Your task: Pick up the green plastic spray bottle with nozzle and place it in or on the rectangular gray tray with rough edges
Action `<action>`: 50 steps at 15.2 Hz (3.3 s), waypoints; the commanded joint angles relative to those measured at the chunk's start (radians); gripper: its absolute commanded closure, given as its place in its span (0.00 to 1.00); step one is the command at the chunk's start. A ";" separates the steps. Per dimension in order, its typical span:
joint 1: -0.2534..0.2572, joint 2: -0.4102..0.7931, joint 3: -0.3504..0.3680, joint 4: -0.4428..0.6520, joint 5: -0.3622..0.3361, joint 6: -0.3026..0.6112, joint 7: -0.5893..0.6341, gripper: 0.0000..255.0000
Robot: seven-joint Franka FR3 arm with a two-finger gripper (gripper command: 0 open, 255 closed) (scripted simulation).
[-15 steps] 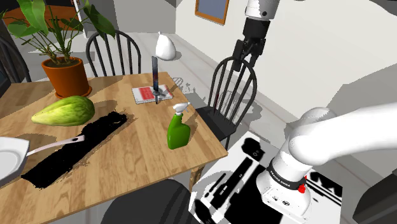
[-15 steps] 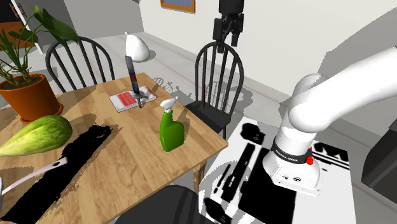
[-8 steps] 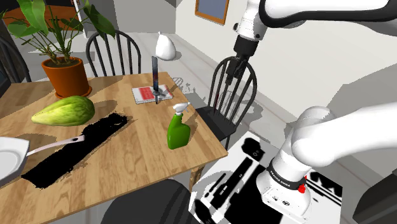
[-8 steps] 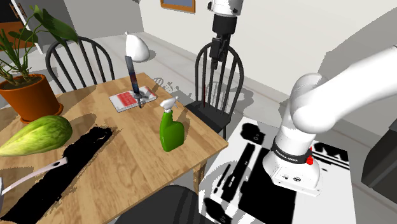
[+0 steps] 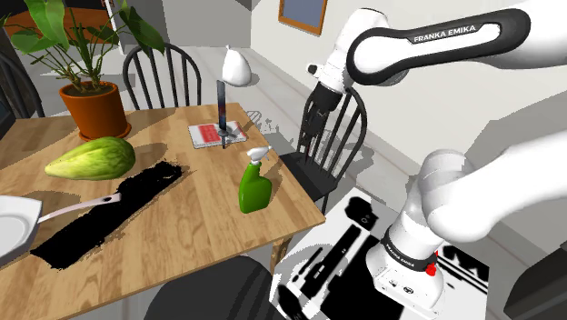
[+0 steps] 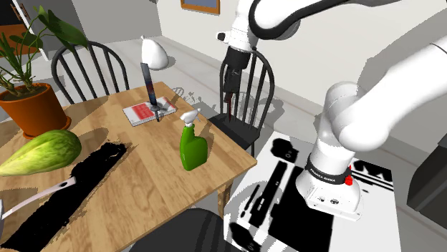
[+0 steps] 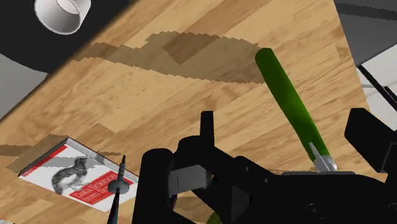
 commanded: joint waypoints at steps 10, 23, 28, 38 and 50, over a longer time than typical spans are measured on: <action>0.535 0.244 -0.389 -0.076 0.278 0.453 -0.733 0.00; 0.732 0.359 -0.514 -0.064 0.436 0.573 -0.845 0.00; 0.732 0.358 -0.514 -0.064 0.436 0.573 -0.845 1.00; 0.661 0.324 -0.451 -0.060 0.374 0.531 -0.782 1.00; 0.496 0.200 -0.294 -0.008 0.225 0.353 -0.609 1.00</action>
